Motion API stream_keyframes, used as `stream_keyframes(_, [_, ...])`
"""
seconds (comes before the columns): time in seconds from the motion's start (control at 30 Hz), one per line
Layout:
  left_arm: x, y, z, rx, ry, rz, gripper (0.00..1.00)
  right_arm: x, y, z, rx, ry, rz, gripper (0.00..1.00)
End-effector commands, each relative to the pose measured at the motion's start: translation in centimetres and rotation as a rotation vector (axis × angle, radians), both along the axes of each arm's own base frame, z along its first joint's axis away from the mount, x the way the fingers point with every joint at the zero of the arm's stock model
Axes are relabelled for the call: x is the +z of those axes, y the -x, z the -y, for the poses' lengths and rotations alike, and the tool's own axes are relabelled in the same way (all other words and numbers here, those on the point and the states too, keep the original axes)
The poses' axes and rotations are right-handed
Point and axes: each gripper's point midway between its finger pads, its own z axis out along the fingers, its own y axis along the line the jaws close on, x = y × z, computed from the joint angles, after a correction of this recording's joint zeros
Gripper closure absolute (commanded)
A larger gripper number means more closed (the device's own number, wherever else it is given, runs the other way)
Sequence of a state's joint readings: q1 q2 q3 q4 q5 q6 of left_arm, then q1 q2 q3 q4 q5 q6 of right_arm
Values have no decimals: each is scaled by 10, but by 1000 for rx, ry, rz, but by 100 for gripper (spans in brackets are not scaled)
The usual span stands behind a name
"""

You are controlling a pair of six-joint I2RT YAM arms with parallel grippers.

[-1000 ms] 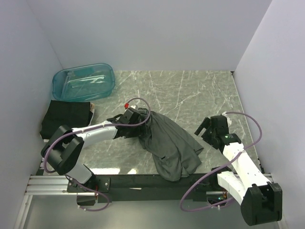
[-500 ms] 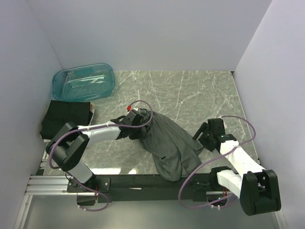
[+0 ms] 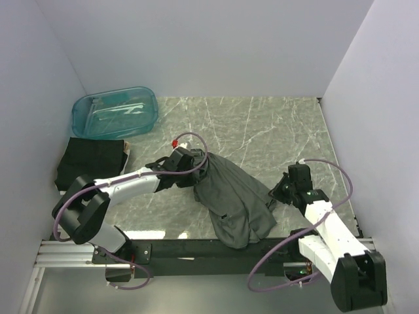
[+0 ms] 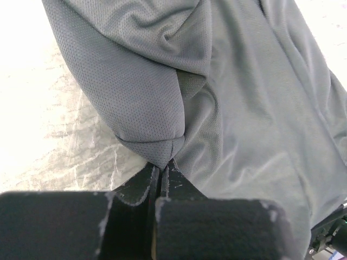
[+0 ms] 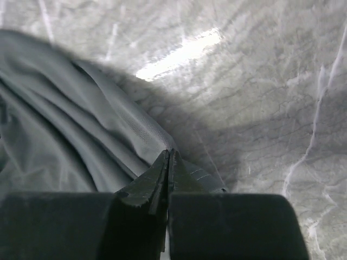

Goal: Fold and stack the t-shirts
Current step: Flatten the tshirt out

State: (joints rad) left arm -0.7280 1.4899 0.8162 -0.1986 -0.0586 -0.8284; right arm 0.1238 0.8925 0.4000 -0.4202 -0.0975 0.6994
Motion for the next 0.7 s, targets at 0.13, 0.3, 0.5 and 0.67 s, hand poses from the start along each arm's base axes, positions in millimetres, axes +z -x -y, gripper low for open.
stream_keyframes(0.13, [72,-27,17,-27,74,185,99,70,-28,4,51,53,246,100])
stream_keyframes(0.3, [166,-59,10,45,105,427,99,162,-54,12,34,104,492,100])
stream_keyframes(0.5, [293,-74,-2,87,169,726,99,283,-55,23,-12,142,760,100])
stream_keyframes(0.67, [389,-56,-23,94,260,947,99,379,-24,30,-41,140,996,100])
